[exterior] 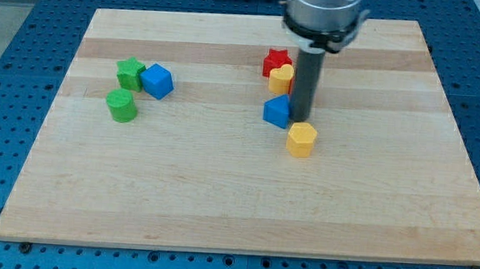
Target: Move the your arm towards the yellow hexagon
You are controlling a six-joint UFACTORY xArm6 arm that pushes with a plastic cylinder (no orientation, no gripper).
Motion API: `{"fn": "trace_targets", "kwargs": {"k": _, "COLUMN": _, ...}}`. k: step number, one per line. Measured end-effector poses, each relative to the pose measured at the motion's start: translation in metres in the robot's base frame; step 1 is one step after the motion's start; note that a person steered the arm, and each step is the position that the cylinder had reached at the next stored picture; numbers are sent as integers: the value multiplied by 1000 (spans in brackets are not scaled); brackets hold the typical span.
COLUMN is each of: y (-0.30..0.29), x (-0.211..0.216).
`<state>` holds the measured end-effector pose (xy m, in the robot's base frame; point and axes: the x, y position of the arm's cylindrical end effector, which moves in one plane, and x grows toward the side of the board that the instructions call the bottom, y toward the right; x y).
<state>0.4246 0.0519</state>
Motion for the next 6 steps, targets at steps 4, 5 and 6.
{"fn": "trace_targets", "kwargs": {"k": 4, "y": -61, "x": 58}}
{"fn": "trace_targets", "kwargs": {"k": 5, "y": -34, "x": 90}}
{"fn": "trace_targets", "kwargs": {"k": 6, "y": 12, "x": 97}}
